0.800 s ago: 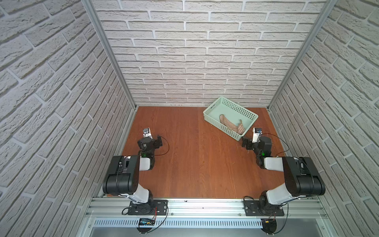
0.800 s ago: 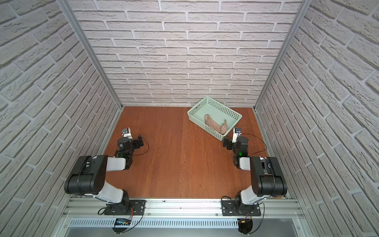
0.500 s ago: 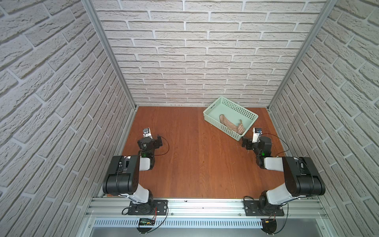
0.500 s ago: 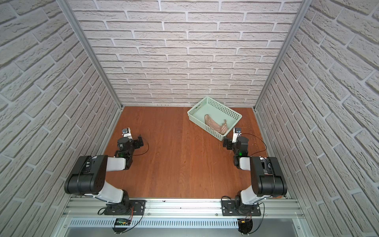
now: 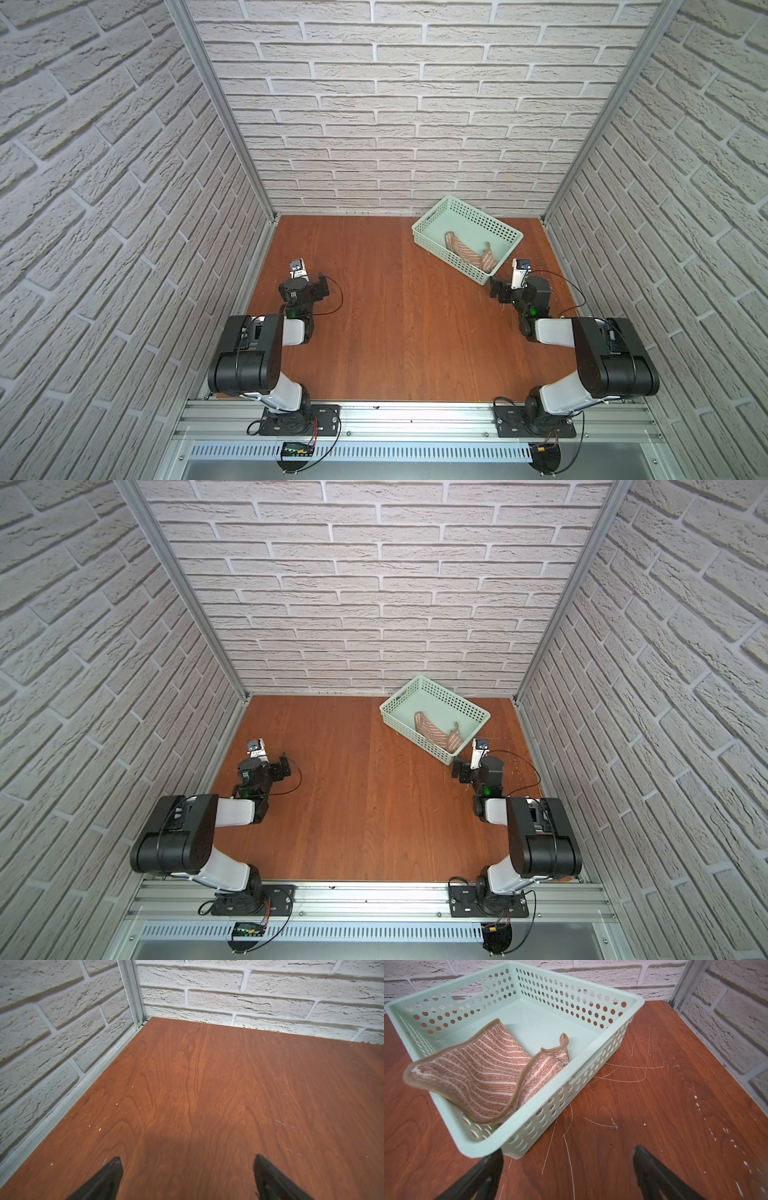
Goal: Fold the square dishcloth
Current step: Pick up the cleaning item from the bin.
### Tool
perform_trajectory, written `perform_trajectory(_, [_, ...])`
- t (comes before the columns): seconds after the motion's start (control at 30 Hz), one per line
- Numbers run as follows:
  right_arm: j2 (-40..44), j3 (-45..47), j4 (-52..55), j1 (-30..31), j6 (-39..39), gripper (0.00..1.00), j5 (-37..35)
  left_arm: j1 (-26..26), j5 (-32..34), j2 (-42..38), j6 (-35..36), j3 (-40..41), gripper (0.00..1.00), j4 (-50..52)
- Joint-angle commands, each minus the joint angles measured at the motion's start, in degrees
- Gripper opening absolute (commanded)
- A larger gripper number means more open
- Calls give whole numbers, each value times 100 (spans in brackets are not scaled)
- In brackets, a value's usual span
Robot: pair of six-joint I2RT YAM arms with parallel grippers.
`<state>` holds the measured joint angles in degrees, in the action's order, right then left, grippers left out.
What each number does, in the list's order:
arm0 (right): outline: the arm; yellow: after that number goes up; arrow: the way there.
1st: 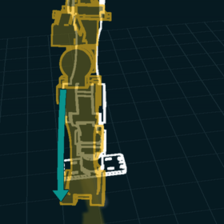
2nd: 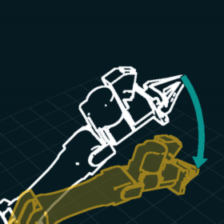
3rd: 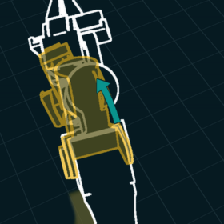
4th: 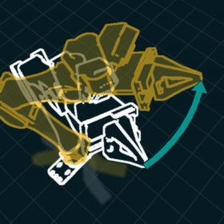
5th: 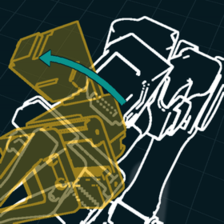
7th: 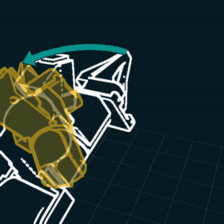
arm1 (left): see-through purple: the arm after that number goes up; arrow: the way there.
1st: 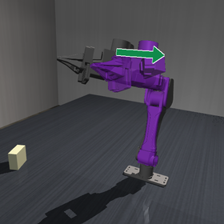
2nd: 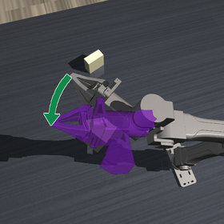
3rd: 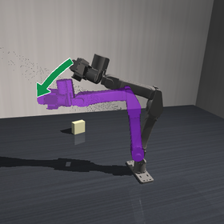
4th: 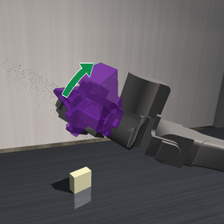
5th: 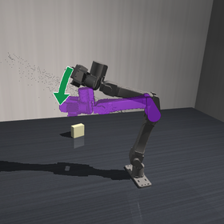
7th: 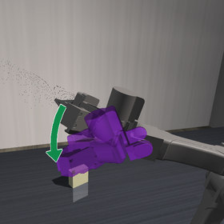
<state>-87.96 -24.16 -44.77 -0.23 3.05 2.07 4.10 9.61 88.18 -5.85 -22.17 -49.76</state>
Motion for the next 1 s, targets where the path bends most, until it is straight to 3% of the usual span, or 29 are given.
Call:
perform_trajectory(0.0, [131, -148, 158, 41, 100, 99, -300, 26, 32, 42, 40, 55, 98, -140])
perform_trajectory(0.2, [464, -1050, 2177, 40, 58, 99, -600, 35, 69, -55, 1, -33, 98, 104])
perform_trajectory(0.43, [1288, -1156, 2882, 35, 271, 99, -1008, 41, 139, -567, -111, -1075, 98, 2462])
perform_trajectory(0.63, [1964, -1617, 4109, 41, 791, 99, -1044, -39, 136, -1340, -130, -903, 98, 2583])
perform_trajectory(0.8, [1579, -2821, 5786, 45, 1243, 99, -768, -111, 378, -2068, -404, -1448, 98, 3966])
perform_trajectory(0.97, [999, -3689, 6599, 110, 1548, 99, -431, -143, 831, -2346, -823, -2042, 98, 5360])
